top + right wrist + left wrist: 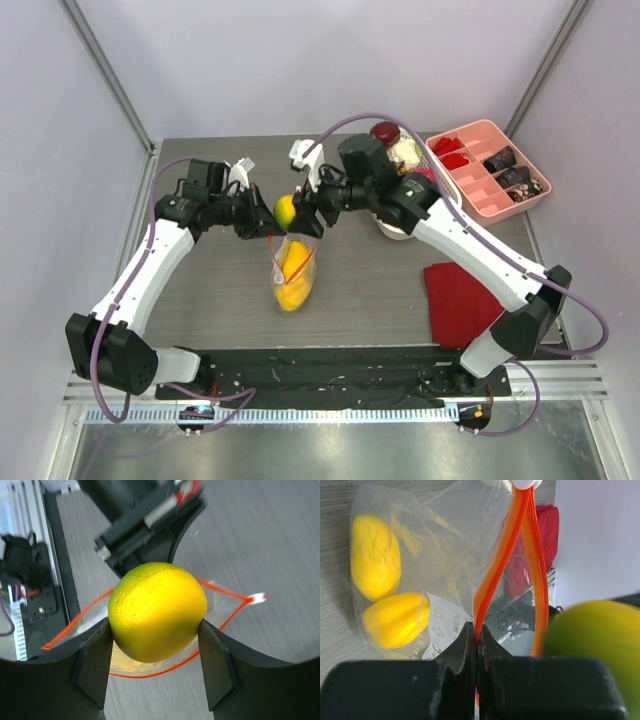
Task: Place the food in the zip-top bag and seal the zipper
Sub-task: Place the fake fruit in the zipper food storage bag.
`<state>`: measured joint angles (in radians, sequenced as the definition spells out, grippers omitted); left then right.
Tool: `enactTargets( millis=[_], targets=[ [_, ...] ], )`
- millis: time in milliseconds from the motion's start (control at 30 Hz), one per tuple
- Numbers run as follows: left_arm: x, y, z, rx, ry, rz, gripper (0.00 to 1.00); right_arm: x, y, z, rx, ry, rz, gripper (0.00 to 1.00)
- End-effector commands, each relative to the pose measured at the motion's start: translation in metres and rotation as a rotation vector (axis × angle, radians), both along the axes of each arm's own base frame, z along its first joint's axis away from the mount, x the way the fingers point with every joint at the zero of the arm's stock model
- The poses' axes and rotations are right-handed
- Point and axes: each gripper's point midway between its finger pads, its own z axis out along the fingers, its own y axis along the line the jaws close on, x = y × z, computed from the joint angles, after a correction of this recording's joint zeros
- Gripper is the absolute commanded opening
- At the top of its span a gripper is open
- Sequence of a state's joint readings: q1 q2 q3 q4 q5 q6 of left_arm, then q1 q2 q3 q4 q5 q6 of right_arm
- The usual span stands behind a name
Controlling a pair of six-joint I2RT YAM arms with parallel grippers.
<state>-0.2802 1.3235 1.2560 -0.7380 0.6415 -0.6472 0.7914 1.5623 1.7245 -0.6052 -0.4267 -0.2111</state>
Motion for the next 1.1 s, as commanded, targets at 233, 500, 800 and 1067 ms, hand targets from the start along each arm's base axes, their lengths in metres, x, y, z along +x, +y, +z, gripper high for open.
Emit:
enactTargets(
  millis=[233,500,800,1067],
  targets=[
    [-0.002,-0.002,0.023,-0.028,-0.068,-0.024,0.0,0.003,-0.007,-0.013,-0.082,-0.002,-0.098,1.0],
    [-0.002,-0.004,0.022,-0.04,-0.06,-0.028,0.0,0.013,-0.026,-0.021,-0.092,0.057,-0.206,0.92],
    [-0.003,-0.002,0.024,-0.032,-0.073,-0.022,0.0,0.033,-0.037,-0.061,-0.191,0.136,-0.296,0.68],
    [-0.006,0.002,0.027,-0.014,-0.095,-0.017,0.07,0.024,-0.032,-0.066,-0.193,0.177,-0.25,0.38]
  ],
)
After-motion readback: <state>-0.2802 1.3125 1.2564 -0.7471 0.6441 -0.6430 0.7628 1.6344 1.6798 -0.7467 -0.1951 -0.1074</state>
